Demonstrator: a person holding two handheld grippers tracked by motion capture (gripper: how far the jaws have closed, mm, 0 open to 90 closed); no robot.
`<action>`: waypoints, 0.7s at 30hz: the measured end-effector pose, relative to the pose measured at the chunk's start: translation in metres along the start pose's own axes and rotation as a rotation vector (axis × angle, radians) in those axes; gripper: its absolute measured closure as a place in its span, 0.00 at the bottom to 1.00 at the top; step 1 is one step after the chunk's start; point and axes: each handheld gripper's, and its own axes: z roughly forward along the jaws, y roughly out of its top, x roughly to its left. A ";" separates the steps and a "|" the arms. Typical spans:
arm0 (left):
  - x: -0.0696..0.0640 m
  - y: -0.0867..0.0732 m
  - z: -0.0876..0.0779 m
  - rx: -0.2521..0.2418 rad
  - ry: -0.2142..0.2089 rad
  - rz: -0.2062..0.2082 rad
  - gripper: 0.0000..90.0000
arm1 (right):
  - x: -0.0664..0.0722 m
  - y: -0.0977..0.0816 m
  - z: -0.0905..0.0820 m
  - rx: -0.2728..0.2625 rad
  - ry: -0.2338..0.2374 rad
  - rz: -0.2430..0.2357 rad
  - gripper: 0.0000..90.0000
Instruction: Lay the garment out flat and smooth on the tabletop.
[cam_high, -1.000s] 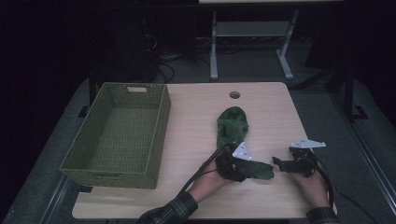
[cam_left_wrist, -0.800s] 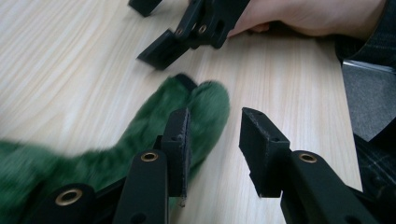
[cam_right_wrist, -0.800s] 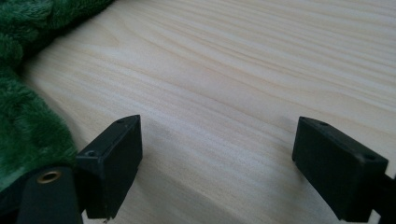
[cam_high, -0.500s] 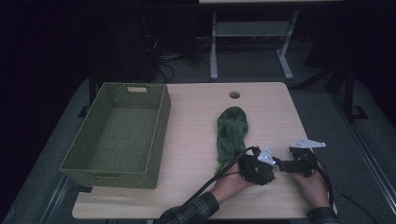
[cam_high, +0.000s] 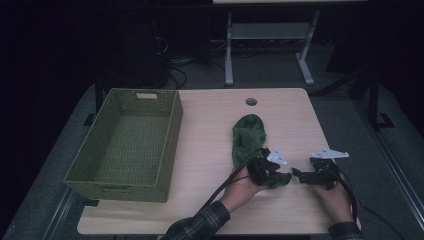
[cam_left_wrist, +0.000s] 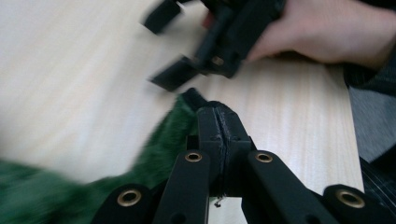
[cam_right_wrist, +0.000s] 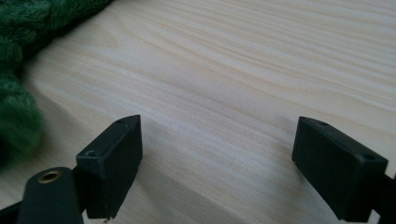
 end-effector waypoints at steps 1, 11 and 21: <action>0.004 0.000 -0.005 -0.009 0.009 -0.010 0.99 | 0.000 0.000 0.000 0.000 0.000 -0.001 0.18; 0.048 -0.005 -0.029 -0.019 0.103 -0.065 0.99 | 0.000 0.000 0.000 -0.001 -0.001 0.001 0.18; 0.076 -0.016 -0.034 0.018 0.218 -0.120 0.99 | 0.000 0.000 0.000 -0.001 -0.001 0.000 0.18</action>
